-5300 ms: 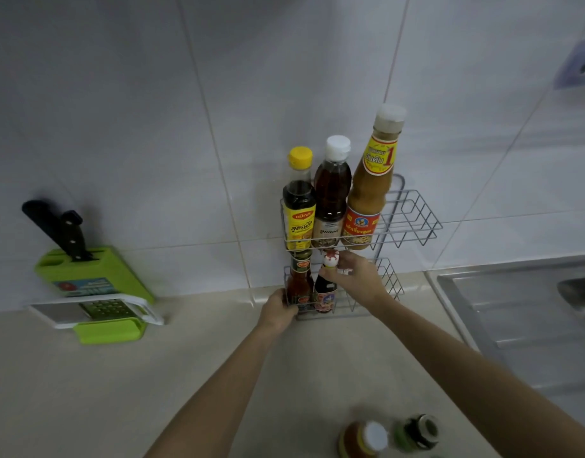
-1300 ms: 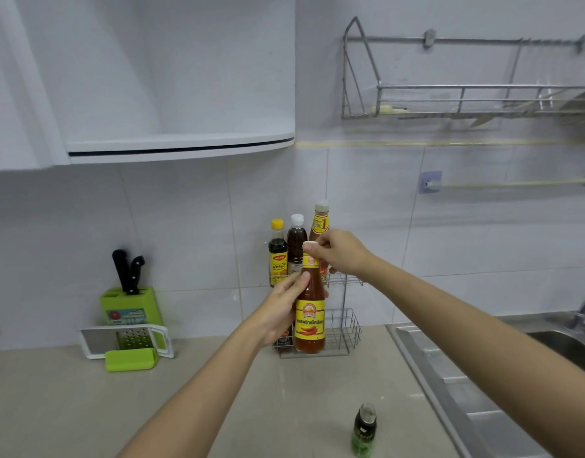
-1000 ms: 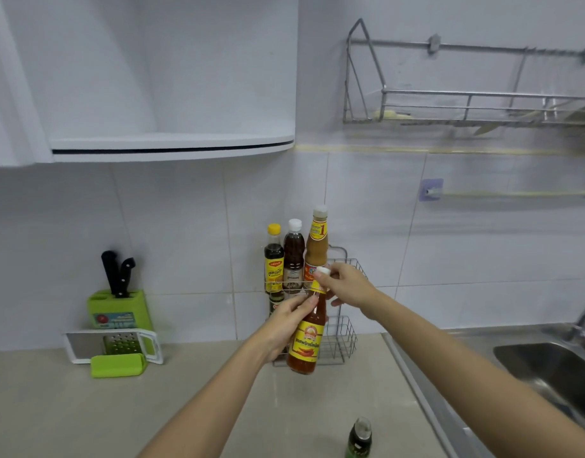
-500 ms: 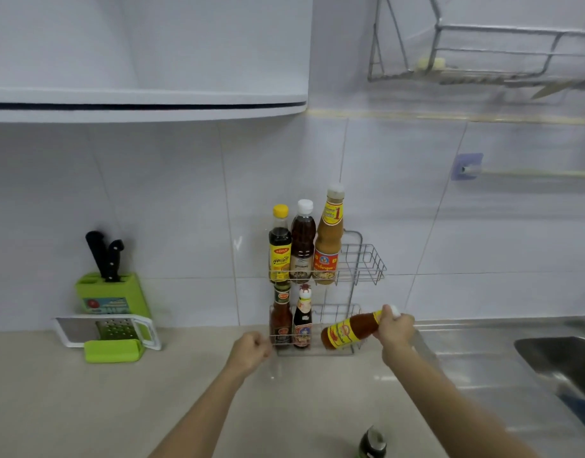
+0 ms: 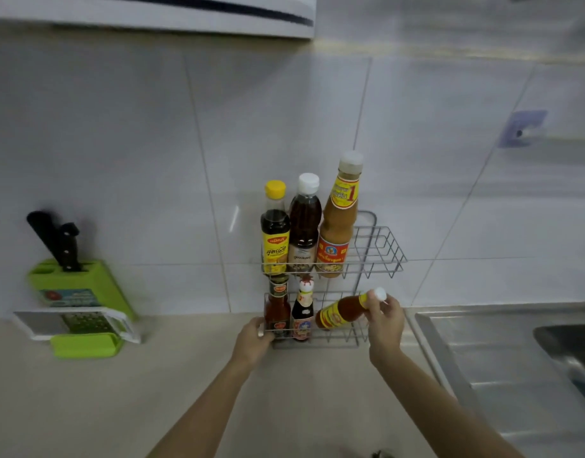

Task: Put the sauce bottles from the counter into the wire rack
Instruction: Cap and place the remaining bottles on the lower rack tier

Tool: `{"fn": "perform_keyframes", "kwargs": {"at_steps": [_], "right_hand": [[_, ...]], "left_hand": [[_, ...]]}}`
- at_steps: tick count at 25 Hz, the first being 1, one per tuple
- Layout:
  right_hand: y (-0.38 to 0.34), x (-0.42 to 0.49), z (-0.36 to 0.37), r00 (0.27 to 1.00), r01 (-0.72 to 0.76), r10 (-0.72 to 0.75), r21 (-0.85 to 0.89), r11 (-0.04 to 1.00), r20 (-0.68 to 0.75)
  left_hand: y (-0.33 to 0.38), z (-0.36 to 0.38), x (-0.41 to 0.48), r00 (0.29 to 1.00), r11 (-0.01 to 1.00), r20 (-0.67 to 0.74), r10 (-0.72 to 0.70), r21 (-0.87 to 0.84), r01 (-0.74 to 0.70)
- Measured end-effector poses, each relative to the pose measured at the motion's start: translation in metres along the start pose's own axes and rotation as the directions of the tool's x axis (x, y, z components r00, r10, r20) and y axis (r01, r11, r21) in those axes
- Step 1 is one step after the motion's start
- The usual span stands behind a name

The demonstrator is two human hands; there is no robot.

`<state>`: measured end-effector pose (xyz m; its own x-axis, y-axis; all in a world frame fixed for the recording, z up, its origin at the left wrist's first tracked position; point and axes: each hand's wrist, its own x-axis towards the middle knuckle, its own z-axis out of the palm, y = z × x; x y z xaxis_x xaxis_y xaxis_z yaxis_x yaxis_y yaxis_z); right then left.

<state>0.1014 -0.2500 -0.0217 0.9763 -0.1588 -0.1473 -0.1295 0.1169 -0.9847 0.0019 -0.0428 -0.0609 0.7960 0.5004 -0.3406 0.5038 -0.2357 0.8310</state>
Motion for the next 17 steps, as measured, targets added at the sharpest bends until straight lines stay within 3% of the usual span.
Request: {"fn": "perform_keyframes", "kwargs": {"at_steps": [3, 6, 11, 13, 17], "right_hand": [[0.007, 0.003, 0.008, 0.993, 0.018, -0.011, -0.066, 0.998, 0.118], [0.01, 0.007, 0.013, 0.968, 0.154, -0.096, -0.249, 0.956, 0.23], [-0.003, 0.012, 0.03, 0.844, 0.423, -0.128, -0.5, 0.756, 0.521], [-0.004, 0.012, 0.035, 0.808, 0.499, -0.139, -0.541, 0.677, 0.572], [-0.002, 0.012, 0.035, 0.807, 0.497, -0.14, -0.532, 0.686, 0.573]], "left_hand": [[0.0, 0.005, 0.002, 0.998, 0.998, 0.052, 0.037, -0.058, -0.034], [-0.002, 0.01, 0.004, 0.991, 0.994, 0.097, 0.088, -0.075, -0.081], [-0.01, 0.016, 0.008, 0.994, 0.994, 0.046, 0.102, -0.049, -0.1], [-0.01, 0.018, 0.008, 0.994, 0.994, 0.044, 0.104, -0.048, -0.101], [-0.014, 0.018, 0.013, 0.992, 0.992, 0.041, 0.121, -0.037, -0.12]]}}
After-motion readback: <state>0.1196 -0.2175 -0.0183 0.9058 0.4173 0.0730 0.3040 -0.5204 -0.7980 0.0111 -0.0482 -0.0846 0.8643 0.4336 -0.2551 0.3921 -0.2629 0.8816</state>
